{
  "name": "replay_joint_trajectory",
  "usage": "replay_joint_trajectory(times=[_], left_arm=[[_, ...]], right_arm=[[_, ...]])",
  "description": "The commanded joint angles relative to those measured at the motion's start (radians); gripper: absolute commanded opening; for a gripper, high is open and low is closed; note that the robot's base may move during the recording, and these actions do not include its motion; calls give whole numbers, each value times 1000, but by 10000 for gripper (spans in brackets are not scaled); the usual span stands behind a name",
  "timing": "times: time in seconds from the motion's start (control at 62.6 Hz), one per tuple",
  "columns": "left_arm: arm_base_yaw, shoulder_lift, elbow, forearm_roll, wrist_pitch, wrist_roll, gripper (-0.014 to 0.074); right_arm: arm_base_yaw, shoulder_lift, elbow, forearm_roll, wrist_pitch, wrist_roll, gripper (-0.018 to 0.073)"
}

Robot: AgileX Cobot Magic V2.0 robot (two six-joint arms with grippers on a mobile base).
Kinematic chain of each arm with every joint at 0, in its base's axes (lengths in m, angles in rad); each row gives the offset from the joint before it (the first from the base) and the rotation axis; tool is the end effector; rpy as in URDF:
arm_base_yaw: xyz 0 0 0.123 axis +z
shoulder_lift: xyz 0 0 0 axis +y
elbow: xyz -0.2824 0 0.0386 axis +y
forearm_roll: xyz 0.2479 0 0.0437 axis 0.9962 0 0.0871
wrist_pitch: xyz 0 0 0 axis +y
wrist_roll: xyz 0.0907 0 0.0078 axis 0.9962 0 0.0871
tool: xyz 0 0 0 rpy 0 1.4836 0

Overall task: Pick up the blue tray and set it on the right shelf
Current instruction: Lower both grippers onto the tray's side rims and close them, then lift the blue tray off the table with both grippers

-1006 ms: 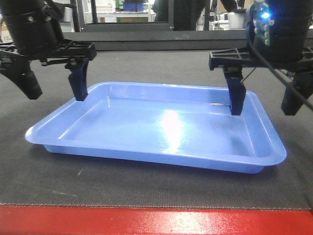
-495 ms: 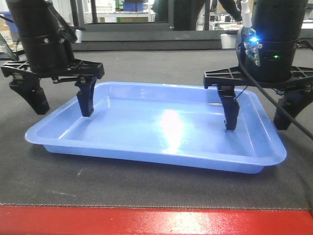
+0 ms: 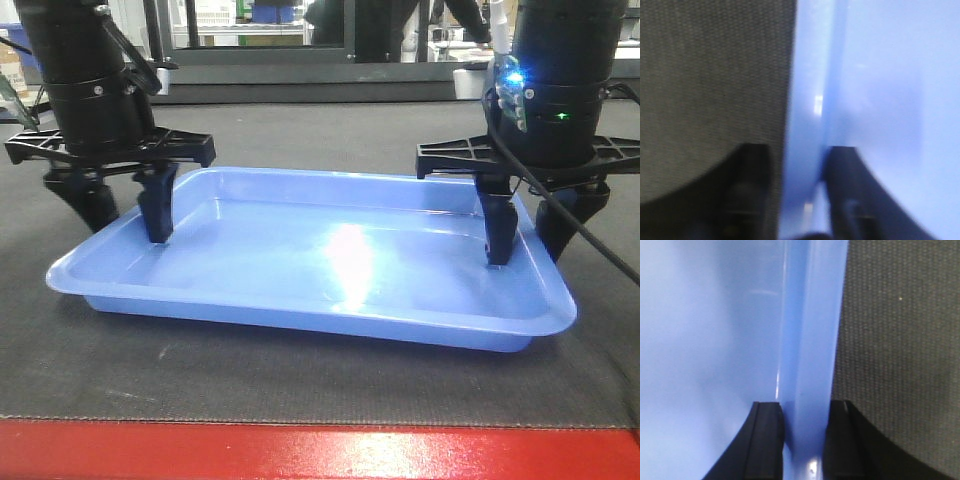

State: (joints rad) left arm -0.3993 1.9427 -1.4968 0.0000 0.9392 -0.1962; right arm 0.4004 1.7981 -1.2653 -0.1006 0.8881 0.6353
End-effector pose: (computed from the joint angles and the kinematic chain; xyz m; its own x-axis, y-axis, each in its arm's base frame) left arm 0.3736 -0.1576 0.2169 -0.9460 0.1876 -0.2643 0.2084 0.9766 -0.0525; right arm 0.3328 0.1332 0.2130 -0.9534 0.1822 -0.2405 0.1716 0.9830 0.0647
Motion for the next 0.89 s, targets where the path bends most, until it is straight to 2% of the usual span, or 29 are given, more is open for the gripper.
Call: replay_joint_trajectory(times=[0.0, 0.064, 0.224, 0.591, 0.751, 0.878], left_arm=[[-5, -50, -29, 0, -17, -11, -55], [-5, -50, -29, 0, -9, -11, -32], [-5, -54, -41, -13, 36, -11, -43], [-5, -156, -150, 7, 149, -11, -41], [-7, -194, -211, 40, 262, -12, -41], [-7, -237, -239, 40, 291, -32, -41]], right_arm=[[-4, -31, -23, -18, 5, -16, 22], [-4, -35, -24, -18, 5, -16, 22], [-4, -74, -28, -27, 1, -27, 22], [-4, -259, -30, -109, 14, -61, 24], [-2, -292, -141, -113, 114, -113, 25], [-1, -292, -274, -112, 221, -148, 25]])
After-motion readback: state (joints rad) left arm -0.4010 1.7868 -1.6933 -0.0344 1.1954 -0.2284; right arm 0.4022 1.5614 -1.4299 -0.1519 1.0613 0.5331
